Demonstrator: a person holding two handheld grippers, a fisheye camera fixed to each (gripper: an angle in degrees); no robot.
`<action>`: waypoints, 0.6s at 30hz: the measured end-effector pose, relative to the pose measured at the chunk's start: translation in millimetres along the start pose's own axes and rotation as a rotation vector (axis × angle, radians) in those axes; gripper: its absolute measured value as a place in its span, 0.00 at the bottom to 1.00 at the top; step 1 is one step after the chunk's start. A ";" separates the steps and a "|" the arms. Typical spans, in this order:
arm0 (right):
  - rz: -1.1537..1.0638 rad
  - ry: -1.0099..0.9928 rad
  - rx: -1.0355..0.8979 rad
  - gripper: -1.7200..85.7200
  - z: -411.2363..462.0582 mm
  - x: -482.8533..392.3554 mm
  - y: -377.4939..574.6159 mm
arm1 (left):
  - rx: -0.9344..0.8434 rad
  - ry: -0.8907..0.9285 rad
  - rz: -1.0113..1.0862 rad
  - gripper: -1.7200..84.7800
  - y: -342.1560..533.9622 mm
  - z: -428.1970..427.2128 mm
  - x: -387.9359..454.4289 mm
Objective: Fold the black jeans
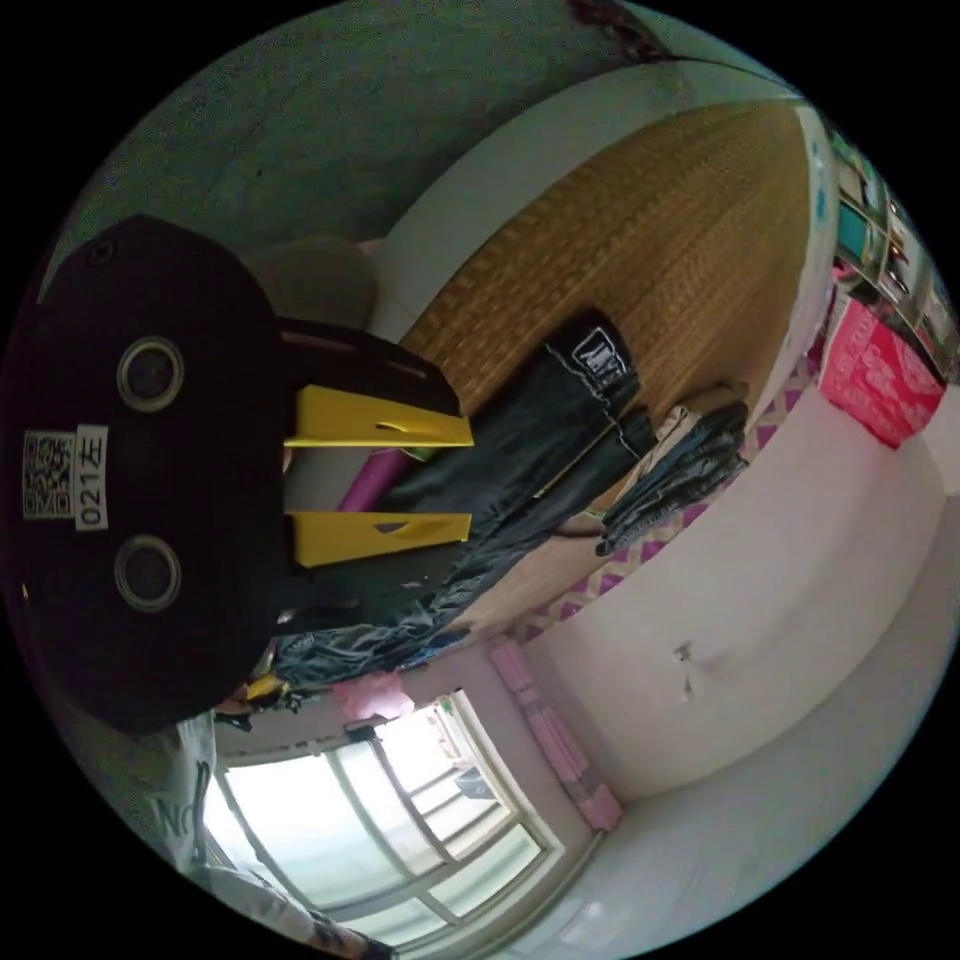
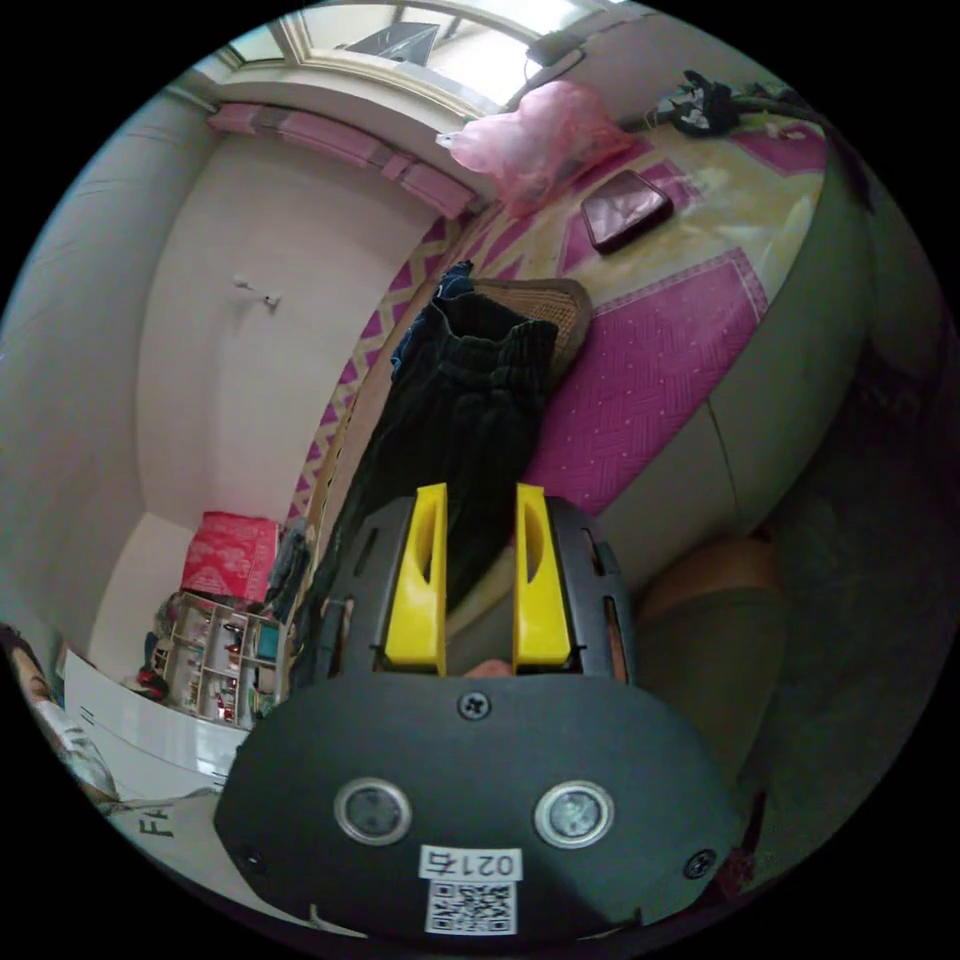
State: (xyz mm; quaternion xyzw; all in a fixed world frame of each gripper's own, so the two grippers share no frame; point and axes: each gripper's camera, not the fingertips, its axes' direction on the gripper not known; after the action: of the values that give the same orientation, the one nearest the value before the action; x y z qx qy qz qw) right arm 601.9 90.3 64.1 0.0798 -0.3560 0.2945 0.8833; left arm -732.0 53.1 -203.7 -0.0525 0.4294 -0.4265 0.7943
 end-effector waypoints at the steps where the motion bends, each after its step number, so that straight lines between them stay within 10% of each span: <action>1: 0.001 -0.002 -0.001 0.14 0.1 1.3 -1.6 | 0.008 0.009 -0.020 0.13 -0.3 -0.7 -3.4; 18: 0.053 -0.086 -0.073 0.12 19.7 39.1 -44.8 | 0.005 0.057 -0.223 0.09 -31.2 48.1 -31.5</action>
State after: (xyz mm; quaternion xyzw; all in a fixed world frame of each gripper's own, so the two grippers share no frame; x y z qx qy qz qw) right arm 638.6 64.9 108.1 0.0506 -0.4061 0.3011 0.8613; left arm -725.1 42.5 -139.5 -0.0860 0.4422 -0.5146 0.7295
